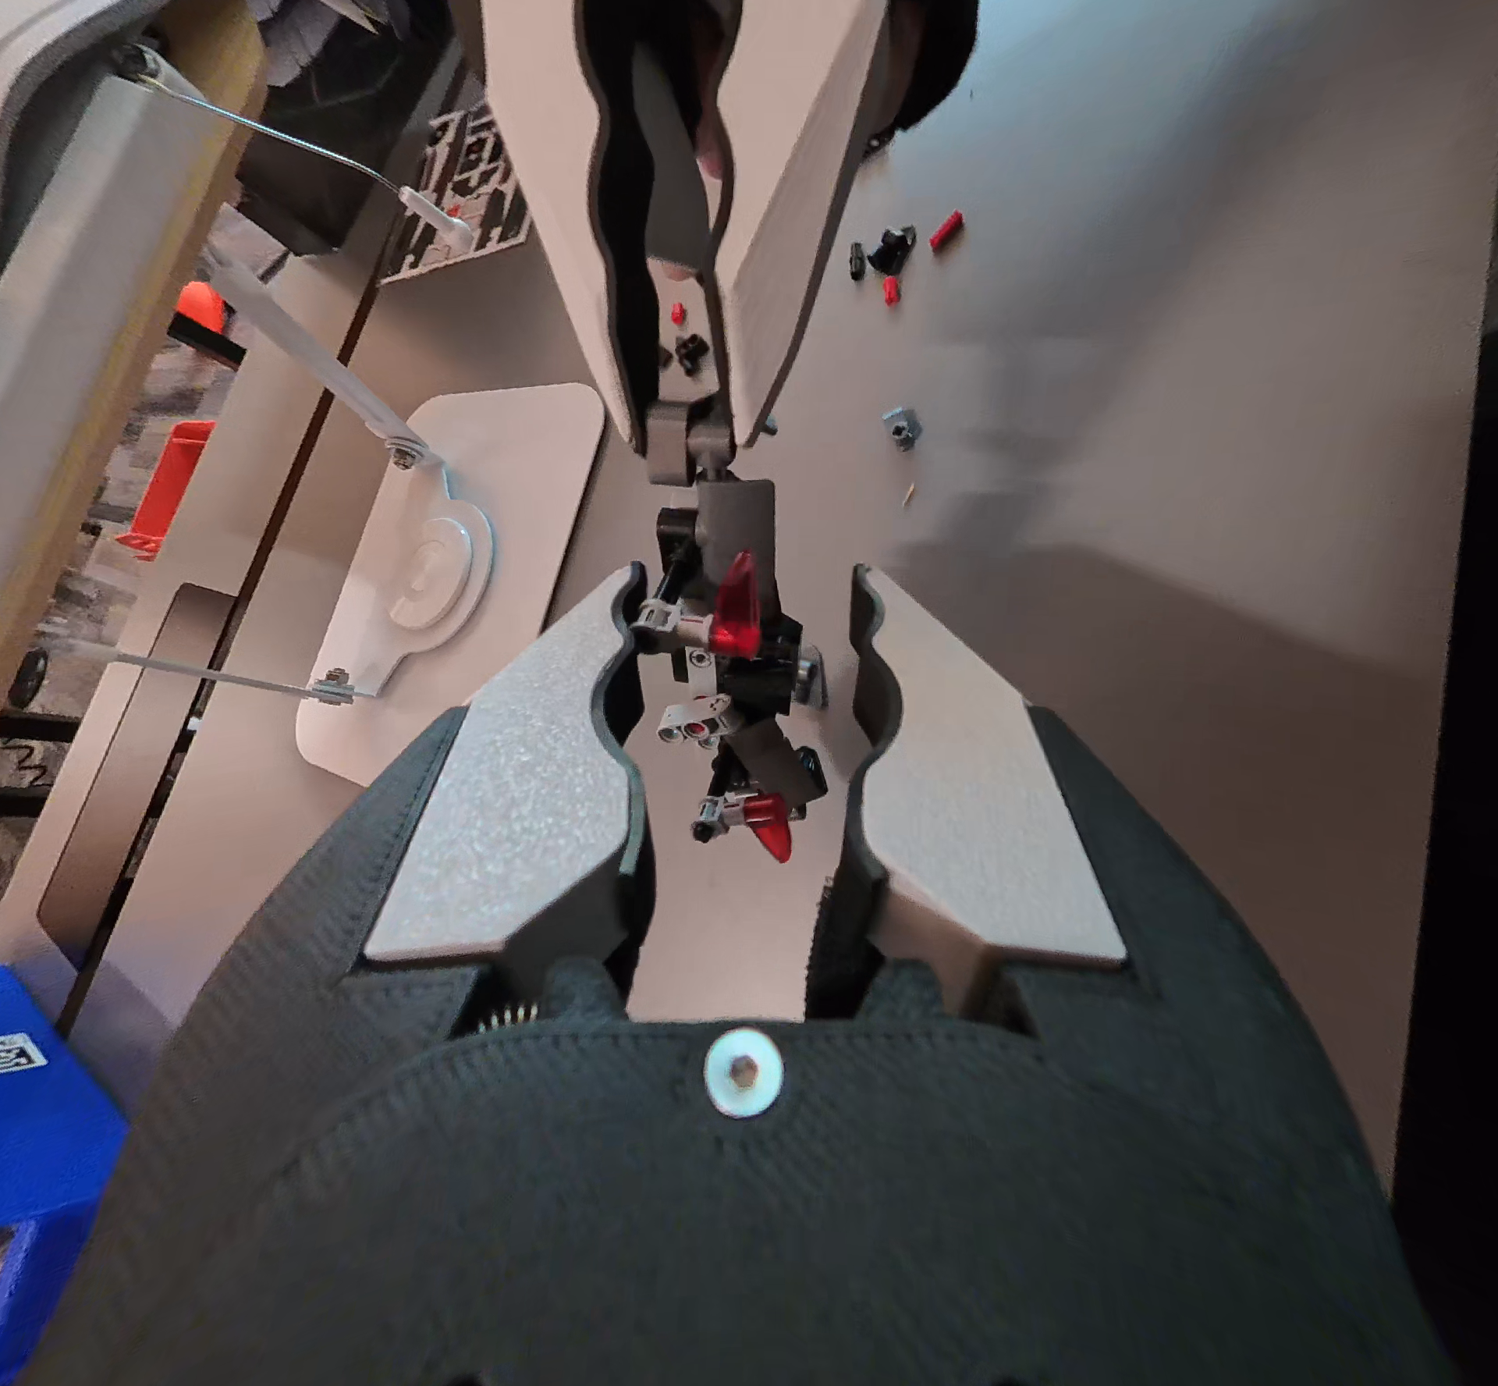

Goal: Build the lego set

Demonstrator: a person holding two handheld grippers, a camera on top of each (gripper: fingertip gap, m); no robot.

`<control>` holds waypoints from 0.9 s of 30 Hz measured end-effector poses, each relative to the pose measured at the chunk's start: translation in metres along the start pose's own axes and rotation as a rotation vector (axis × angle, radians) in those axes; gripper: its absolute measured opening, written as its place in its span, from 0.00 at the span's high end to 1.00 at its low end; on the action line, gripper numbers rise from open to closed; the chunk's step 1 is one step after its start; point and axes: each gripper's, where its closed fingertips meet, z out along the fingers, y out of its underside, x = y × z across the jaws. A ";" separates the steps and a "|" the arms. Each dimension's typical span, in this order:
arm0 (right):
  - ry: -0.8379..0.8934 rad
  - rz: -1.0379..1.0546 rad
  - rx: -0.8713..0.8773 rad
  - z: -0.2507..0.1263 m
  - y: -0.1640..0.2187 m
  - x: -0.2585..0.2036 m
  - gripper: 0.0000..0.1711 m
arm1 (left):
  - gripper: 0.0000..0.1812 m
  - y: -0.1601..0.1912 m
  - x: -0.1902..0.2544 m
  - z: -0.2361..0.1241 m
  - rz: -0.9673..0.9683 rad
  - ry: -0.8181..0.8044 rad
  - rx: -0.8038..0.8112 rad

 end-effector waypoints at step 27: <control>-0.017 -0.060 -0.019 -0.002 0.000 -0.010 0.93 | 0.83 -0.005 -0.005 0.006 0.001 -0.033 0.024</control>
